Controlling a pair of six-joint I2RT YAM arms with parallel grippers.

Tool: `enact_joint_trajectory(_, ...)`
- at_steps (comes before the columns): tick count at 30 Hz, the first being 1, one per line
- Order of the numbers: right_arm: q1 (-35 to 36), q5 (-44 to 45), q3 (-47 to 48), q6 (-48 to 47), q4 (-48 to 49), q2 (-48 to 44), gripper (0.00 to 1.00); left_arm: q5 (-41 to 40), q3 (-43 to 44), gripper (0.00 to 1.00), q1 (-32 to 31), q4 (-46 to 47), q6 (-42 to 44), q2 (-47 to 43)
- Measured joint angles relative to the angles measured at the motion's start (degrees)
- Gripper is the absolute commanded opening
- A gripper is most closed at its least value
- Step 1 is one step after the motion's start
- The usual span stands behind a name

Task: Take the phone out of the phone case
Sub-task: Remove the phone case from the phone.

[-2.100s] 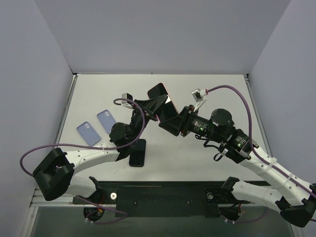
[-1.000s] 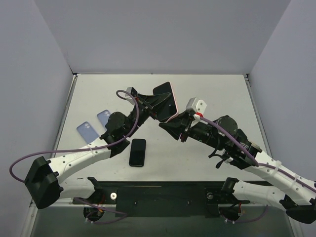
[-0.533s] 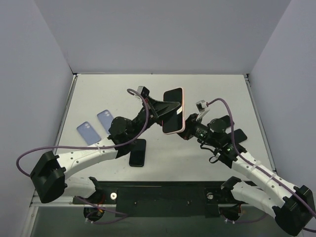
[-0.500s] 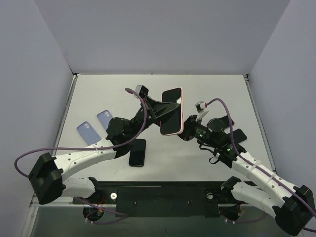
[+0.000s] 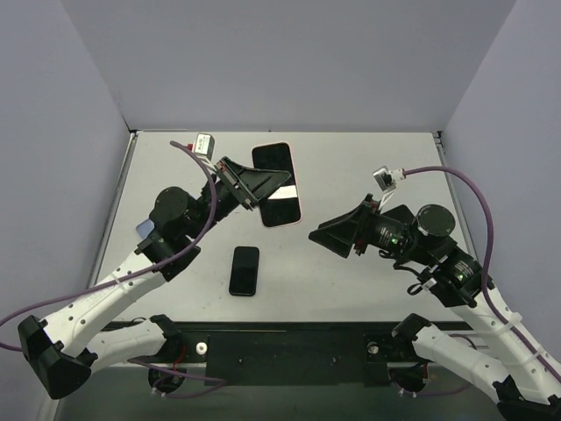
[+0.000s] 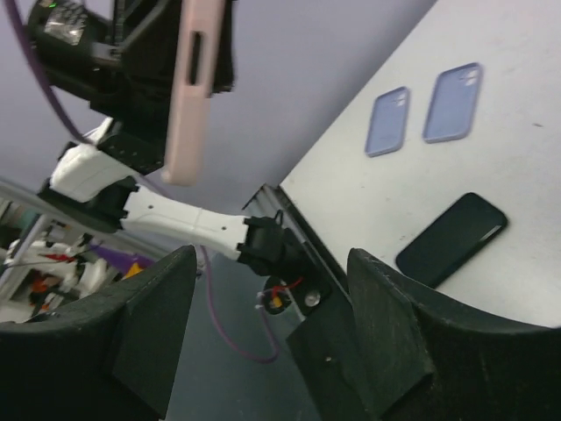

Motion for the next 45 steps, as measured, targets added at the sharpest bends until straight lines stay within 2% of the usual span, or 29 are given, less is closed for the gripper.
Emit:
enact_joint_trajectory(4, 0.66, -5.97, 1.27, 5.16, 4.76, 3.93, 0.6, -0.35, 0.5, 0.0, 1.57, -6.14, 4.04, 0.55)
enact_joint_trajectory(8, 0.74, -9.16, 4.79, 8.09, 8.96, 10.25, 0.53, -0.35, 1.05, 0.0, 1.99, -8.87, 5.33, 1.88)
enact_joint_trajectory(12, 0.76, -11.43, 5.09, 10.03, 11.43, 12.85, 0.39, -0.04, 1.05, 0.0, 2.08, -9.46, 5.4, 2.27)
enact_joint_trajectory(13, 0.85, -11.89, 5.09, 10.32, 12.09, 13.25, 0.3, 0.09, 1.05, 0.0, 2.14, -9.46, 5.38, 2.27)
enact_joint_trajectory(19, 0.76, -14.53, 5.09, 11.82, 14.78, 14.56, 0.02, 2.38, 1.92, 0.0, 2.75, -8.11, 3.08, 2.21)
enact_joint_trajectory(23, 1.55, -15.65, 5.29, 11.41, 16.96, 14.86, 0.0, 9.31, 1.29, 0.0, 5.81, -2.54, -2.43, 2.91)
enact_joint_trajectory(25, 3.34, -13.84, 6.69, 6.03, 14.58, 14.82, 0.0, 13.35, -0.5, 0.0, 7.32, 2.36, -7.74, 4.24)
enact_joint_trajectory(28, 7.65, -6.58, 10.69, -5.16, 6.23, 14.49, 0.0, 18.32, -2.36, 0.0, 8.59, 8.81, -15.52, 6.73)
enact_joint_trajectory(32, 13.09, 1.68, 15.91, -19.15, -1.42, 14.47, 0.0, 21.2, -2.56, 0.0, 8.68, 14.01, -21.92, 8.41)
enact_joint_trajectory(39, 21.75, 15.04, 22.69, -38.34, -10.51, 17.27, 0.0, 21.99, -2.51, 0.0, 8.74, 12.94, -26.36, 7.74)
enact_joint_trajectory(42, 22.51, 19.04, 24.44, -43.28, -12.9, 18.53, 0.0, 20.2, -2.49, 0.0, 8.74, 10.12, -28.11, 7.58)
enact_joint_trajectory(45, 20.74, 25.88, 24.83, -44.26, -13.53, 20.59, 0.0, 19.85, -2.23, 0.0, 7.3, 9.51, -29.53, 7.48)
